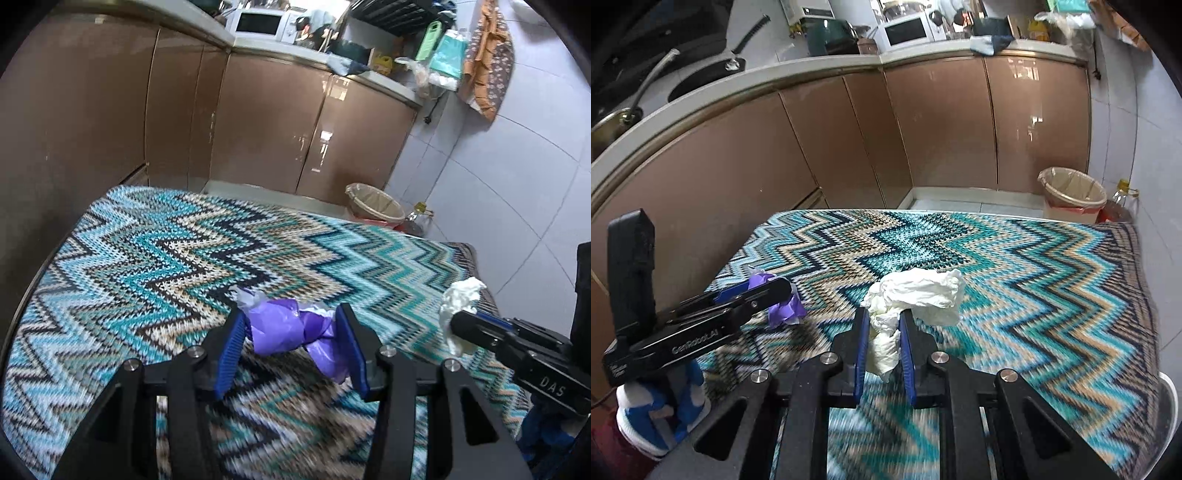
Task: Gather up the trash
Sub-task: 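Grasp the purple tissue bag with the left tool while the right tool grasps a white tissue, then carry both items to the white bin and open both tools over it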
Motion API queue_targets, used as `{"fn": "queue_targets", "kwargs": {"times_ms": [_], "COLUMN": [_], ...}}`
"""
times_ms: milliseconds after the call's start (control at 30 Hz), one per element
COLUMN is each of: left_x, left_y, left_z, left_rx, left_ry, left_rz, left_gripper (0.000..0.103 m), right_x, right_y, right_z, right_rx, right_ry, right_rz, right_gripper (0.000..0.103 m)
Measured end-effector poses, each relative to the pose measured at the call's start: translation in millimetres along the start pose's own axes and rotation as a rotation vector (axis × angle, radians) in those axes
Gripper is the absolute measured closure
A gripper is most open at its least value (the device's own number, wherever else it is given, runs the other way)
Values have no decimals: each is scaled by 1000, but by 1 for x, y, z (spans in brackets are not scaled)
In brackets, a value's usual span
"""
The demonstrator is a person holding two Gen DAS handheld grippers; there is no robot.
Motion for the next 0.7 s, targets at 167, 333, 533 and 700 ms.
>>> {"fn": "queue_targets", "kwargs": {"times_ms": [167,333,533,700], "left_x": [-8,-15,-25,-33], "left_y": [50,93,146,180], "left_z": [13,25,42,56], "left_rx": [30,52,50,51], "left_ry": [-60,-104,-157,-190], "left_rz": [53,100,166,211], "left_gripper": [56,56,56,56], "right_x": [-12,-27,-39,-50], "right_y": [49,86,128,159], "right_z": [-15,-34,-51,-62], "right_rx": [-11,-38,-68,-79], "right_ry": [2,23,43,50], "right_rz": [39,64,103,132], "right_gripper": [88,88,88,88]}}
Point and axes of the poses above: each gripper's, at about its wrist camera, not at the fingertips, and y roughly against the way its jaws point, z to its right, x to its top, the point moved 8 cm from there along -y, roughly the way its jaws point, and after that the axes turned 7 degrees about x, right-handed, at the moved point
